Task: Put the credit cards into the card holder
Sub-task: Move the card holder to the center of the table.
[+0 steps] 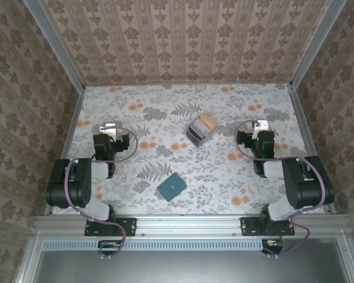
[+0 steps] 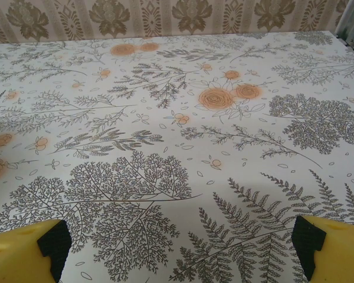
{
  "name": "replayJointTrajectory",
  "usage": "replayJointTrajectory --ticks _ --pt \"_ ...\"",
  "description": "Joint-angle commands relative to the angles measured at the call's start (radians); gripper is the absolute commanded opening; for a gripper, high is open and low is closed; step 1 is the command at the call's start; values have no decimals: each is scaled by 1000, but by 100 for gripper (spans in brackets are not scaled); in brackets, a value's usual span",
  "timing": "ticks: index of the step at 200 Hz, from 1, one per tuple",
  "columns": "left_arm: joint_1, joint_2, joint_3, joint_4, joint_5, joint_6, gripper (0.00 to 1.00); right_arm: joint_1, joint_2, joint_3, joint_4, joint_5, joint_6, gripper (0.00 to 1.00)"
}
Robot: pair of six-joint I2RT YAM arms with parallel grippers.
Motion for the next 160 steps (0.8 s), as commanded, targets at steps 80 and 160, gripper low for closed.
replayJointTrajectory --ticks 80,160 --pt "12 -5 24 -6 26 0 100 -1 -1 20 -8 -22 -8 100" --pt "-4 -17 -45 110 19 15 100 4 -9 8 6 -53 -24 100"
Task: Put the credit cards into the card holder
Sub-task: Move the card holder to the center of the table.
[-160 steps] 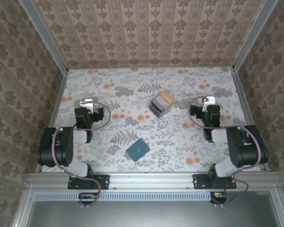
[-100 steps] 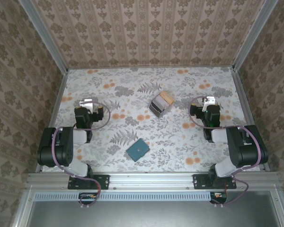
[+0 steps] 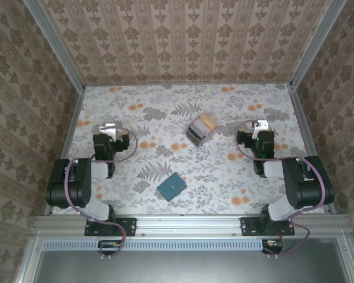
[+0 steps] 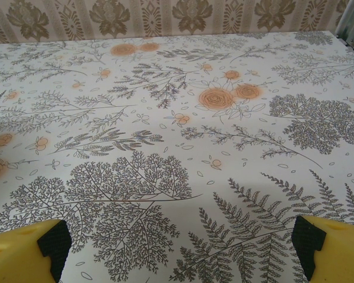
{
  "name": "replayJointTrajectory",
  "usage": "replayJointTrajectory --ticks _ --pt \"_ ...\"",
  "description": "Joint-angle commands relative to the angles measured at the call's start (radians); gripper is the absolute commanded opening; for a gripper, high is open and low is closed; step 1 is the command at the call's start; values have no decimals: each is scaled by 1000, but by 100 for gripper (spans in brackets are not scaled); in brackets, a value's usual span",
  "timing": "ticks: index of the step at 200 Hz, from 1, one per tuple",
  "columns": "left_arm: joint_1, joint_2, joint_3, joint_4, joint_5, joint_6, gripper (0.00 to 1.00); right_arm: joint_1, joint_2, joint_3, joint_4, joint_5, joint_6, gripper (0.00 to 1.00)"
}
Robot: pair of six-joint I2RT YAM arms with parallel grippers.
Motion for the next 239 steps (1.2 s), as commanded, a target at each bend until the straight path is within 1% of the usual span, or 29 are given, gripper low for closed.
replayJointTrajectory --ticks 1,12,26,31,35,47,54,61,68,75,81,90,97,105,112,120,128,136,148,163,176,185,189,198,204,214,217,225,239 --pt "-8 -17 -45 101 1 14 100 4 -10 8 5 -54 -26 100" --pt "-10 -38 -72 147 -24 13 100 14 -28 19 -29 -66 -44 100" --pt "-13 -137 -91 85 -46 2 100 21 -88 61 -153 -28 -36 99" --pt "-12 -178 -86 29 -63 -15 100 25 -122 100 -259 -9 -20 100" --pt "-9 -224 -75 -21 -77 -34 100 26 -147 146 -388 3 6 100" --pt "8 -336 -3 -303 -108 -141 100 27 -196 300 -737 33 104 100" --pt "24 -386 54 -448 -89 -208 100 30 -201 382 -902 55 164 100" --pt "30 -426 91 -550 -45 -244 100 31 -198 463 -1056 76 245 100" --pt "32 -462 112 -601 2 -268 100 31 -194 532 -1177 53 298 100" --pt "33 -491 117 -617 16 -314 100 31 -192 572 -1250 -12 328 100" --pt "36 -515 126 -649 7 -412 100 31 -199 585 -1285 -84 352 100" --pt "45 -550 158 -760 36 -530 100 32 -233 563 -1278 -228 380 99" --pt "53 -561 172 -776 132 -524 100 35 -276 508 -1220 -327 429 96" --pt "53 -563 193 -797 256 -521 100 44 -332 440 -1147 -385 499 90" --pt "47 -555 225 -850 325 -528 100 62 -371 396 -1101 -419 550 86" --pt "31 -532 253 -894 399 -533 100 99 -404 374 -1098 -421 586 84" --pt "1 -503 273 -922 474 -532 100 151 -420 367 -1117 -410 605 81" --pt "-49 -468 293 -952 513 -535 100 211 -423 357 -1116 -396 624 79" --pt "-153 -405 331 -1009 548 -500 96 316 -406 349 -1108 -361 661 67" --pt "-294 -326 390 -1125 509 -452 92 437 -372 344 -1100 -303 688 64" --pt "-375 -273 414 -1188 496 -422 90 510 -336 341 -1114 -261 720 61" --pt "-406 -243 417 -1221 488 -414 90 550 -313 334 -1115 -237 749 58" --pt "-415 -232 417 -1231 490 -416 88 565 -304 328 -1109 -235 763 58" --pt "-419 -217 411 -1243 506 -428 85 598 -285 314 -1083 -249 784 54" --pt "-419 -214 402 -1243 515 -432 86 629 -271 304 -1057 -258 800 51" --pt "-418 -209 390 -1244 542 -429 87 663 -250 298 -1039 -264 822 48" --pt "-446 -205 388 -1245 552 -425 87 675 -240 298 -1034 -268 827 47" --pt "-459 -188 390 -1262 577 -415 86 702 -217 298 -1020 -281 834 44" --pt "-496 -160 402 -1300 577 -398 85 748 -169 312 -1020 -306 845 39"
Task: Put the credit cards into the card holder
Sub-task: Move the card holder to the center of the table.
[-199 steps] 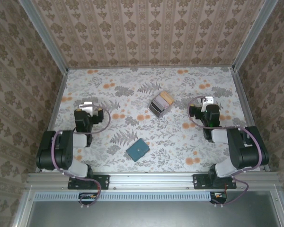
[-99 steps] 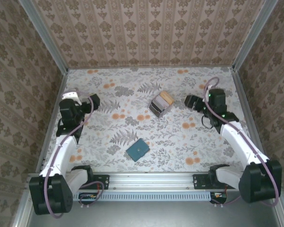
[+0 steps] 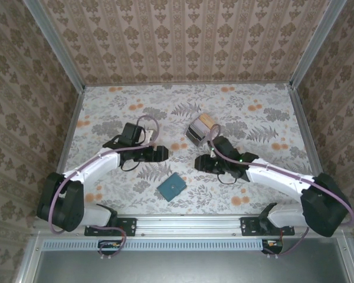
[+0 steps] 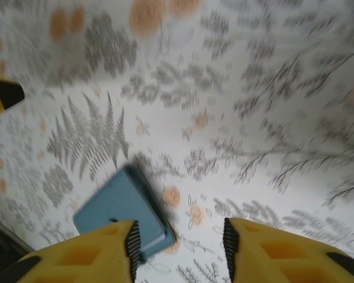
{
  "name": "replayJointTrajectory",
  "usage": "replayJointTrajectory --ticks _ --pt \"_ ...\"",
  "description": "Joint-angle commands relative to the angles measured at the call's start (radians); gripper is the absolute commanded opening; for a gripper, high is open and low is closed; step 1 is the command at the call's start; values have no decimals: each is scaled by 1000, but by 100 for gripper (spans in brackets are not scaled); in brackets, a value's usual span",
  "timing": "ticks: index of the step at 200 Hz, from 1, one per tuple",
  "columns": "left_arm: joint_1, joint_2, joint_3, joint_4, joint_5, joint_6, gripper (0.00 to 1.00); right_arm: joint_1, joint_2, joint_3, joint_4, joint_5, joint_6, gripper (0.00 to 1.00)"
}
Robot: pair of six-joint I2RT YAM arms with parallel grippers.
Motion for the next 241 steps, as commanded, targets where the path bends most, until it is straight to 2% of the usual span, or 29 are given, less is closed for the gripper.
replayJointTrajectory --ticks 1,31,60,101,119,166,209,241 --pt "-57 33 10 -101 61 44 85 65 62 6 33 -27 70 39" --pt "-140 79 -1 -102 66 41 81 147 162 24 45 -62 85 35" --pt "-148 77 -44 -86 55 18 82 186 210 48 26 -84 74 28" --pt "-154 80 -77 -86 51 7 80 188 272 59 90 -173 62 27" --pt "-159 86 -77 -97 47 12 79 189 306 75 89 -185 62 25" --pt "-197 155 -67 -99 55 16 68 186 349 104 82 -159 59 25" --pt "-231 176 -57 -59 75 -14 52 153 356 118 49 -77 70 24" --pt "-238 165 -60 39 124 -90 27 126 355 131 23 -39 62 24"
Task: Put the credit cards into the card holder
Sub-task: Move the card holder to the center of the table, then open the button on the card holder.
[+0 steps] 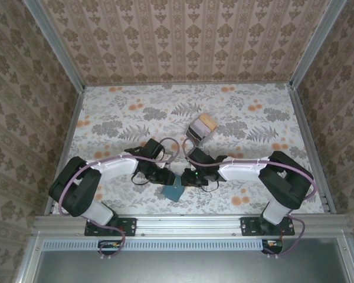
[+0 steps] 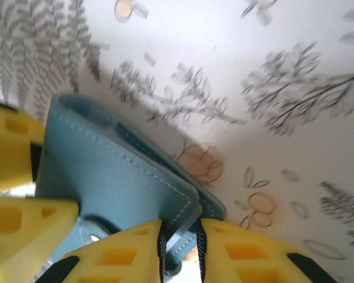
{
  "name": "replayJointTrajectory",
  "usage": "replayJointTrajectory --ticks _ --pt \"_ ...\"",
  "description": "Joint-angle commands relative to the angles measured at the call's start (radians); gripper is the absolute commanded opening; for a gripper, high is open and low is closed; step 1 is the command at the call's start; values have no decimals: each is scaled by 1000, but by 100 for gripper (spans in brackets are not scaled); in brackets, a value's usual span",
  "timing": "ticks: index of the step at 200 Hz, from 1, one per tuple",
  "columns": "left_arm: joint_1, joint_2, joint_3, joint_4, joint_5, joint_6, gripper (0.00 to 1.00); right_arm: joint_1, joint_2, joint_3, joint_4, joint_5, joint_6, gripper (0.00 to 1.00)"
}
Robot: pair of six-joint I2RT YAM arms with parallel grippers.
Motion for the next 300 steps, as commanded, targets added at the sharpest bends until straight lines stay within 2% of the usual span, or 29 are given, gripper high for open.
replayJointTrajectory --ticks 1,14,48,82,107,141,177,199,235,272,300 --pt "-12 3 3 86 61 -68 27 -20 6 31 -42 56 -3 24" --pt "-13 -6 0 128 54 -113 16 -28 -3 31 -50 73 1 24" --pt "-12 -42 -53 314 -3 -289 0 -37 -90 21 -108 199 25 26" --pt "-13 -48 -103 504 -61 -443 0 -41 -166 16 -129 224 18 29" --pt "-14 -20 -113 576 -57 -490 0 -41 -151 32 -126 201 3 31" --pt "-14 13 -107 600 -21 -483 3 -41 -84 68 -99 167 -10 35" --pt "-15 20 -95 577 -21 -467 13 -40 -28 134 -154 212 -49 41" --pt "-14 33 -94 577 -21 -463 16 -41 9 170 -192 238 -77 41" --pt "-9 42 -89 595 -3 -457 12 -43 54 224 -241 250 -129 42" --pt "-5 41 -85 626 35 -449 11 -48 66 207 -173 193 -145 45" --pt "17 37 -125 720 77 -498 25 -48 92 220 -199 209 -163 47"
